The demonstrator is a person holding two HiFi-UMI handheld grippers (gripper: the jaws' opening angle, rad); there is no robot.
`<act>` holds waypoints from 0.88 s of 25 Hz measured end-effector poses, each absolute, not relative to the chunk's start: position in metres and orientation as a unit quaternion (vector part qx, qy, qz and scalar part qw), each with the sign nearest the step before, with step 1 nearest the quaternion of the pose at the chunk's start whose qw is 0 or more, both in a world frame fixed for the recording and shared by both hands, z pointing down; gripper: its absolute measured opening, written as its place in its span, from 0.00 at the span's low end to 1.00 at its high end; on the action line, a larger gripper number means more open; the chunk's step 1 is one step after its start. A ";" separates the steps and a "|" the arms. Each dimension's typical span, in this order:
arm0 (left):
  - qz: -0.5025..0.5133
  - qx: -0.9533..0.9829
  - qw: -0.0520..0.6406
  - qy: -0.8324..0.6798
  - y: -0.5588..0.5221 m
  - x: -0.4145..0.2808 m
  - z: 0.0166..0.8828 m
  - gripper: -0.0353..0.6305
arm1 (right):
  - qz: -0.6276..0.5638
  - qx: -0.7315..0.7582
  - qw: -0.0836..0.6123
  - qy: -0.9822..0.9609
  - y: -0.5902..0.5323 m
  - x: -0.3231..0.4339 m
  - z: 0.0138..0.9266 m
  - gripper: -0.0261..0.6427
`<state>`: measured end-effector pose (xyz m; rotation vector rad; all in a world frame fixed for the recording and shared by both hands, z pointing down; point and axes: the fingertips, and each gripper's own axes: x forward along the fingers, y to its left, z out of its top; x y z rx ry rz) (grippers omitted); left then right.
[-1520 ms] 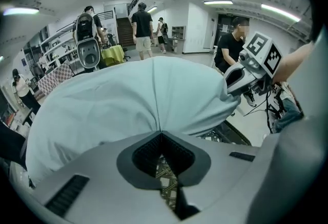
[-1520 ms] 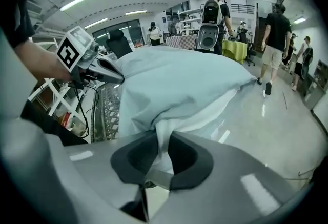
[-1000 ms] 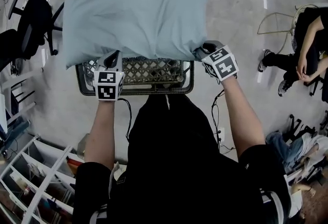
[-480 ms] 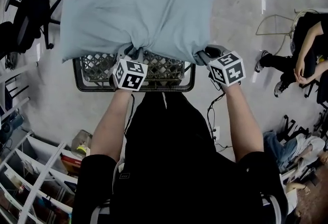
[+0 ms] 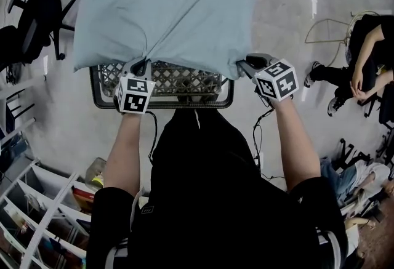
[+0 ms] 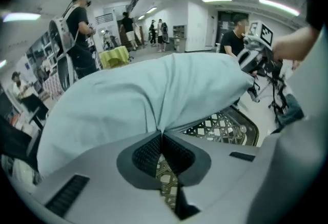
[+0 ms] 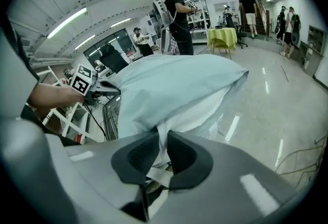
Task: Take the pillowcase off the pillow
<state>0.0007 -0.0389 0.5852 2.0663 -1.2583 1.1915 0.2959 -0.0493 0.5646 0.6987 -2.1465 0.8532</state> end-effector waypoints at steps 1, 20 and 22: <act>0.420 0.745 0.237 -0.460 -0.039 -0.005 0.586 0.06 | 0.339 0.272 0.351 -0.830 -0.048 0.294 0.564 0.12; 0.391 0.811 0.239 -0.363 0.005 0.168 0.583 0.19 | 0.360 0.285 0.337 -0.822 -0.020 0.269 0.566 0.11; 0.403 0.811 0.224 -0.360 0.005 0.157 0.584 0.09 | 0.354 0.284 0.336 -0.826 -0.022 0.270 0.563 0.11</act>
